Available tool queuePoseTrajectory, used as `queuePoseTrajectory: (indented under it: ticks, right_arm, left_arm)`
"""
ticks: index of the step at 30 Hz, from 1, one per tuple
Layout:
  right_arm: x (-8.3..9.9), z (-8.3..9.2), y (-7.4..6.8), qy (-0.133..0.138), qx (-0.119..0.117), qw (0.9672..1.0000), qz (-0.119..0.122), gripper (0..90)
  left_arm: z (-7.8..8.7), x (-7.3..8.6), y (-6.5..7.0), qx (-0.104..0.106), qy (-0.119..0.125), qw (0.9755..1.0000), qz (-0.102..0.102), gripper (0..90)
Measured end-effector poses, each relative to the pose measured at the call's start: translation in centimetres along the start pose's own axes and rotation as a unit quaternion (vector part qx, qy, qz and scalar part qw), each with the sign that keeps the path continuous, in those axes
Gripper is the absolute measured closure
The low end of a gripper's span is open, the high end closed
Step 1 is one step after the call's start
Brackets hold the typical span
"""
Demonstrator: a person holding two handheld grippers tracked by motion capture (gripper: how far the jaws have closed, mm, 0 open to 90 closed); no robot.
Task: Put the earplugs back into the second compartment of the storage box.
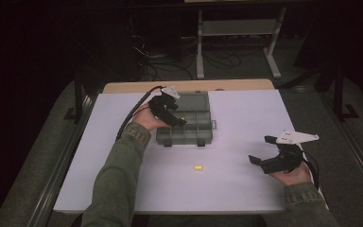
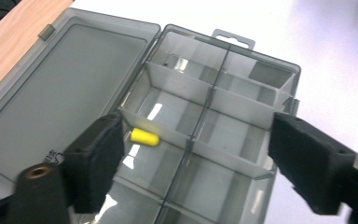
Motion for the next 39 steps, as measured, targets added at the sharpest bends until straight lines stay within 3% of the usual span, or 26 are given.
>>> queuePoseTrajectory:
  ticks: [10, 19, 39]
  right_arm:
    - [0.1, -0.1, 0.0, -0.002, 0.001, 1.0, 0.0, 0.0]
    - [0.1, -0.1, 0.0, -0.002, 0.001, 1.0, 0.0, 0.0]
    - [0.1, 0.0, 0.0, -0.001, 0.001, 1.0, 0.001, 0.0]
  left_arm:
    - [-0.4, -1.8, 2.6, 0.024, 0.023, 0.9994, -0.012, 0.1]
    - [-0.7, -2.7, 5.1, 0.038, 0.028, 0.9978, -0.046, 0.0]
    - [-2.2, -1.8, 9.0, 0.087, 0.021, 0.9939, -0.065, 0.2]
Point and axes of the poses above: each handheld gripper's, and its own axes: z roughly backward along the jaws, x roughly out of its underside, y roughly to its right, the point moved 6 cm from there along -z, roughly forward along the jaws, and after that the axes turned 13 degrees about -z, right-handed, at the moved point
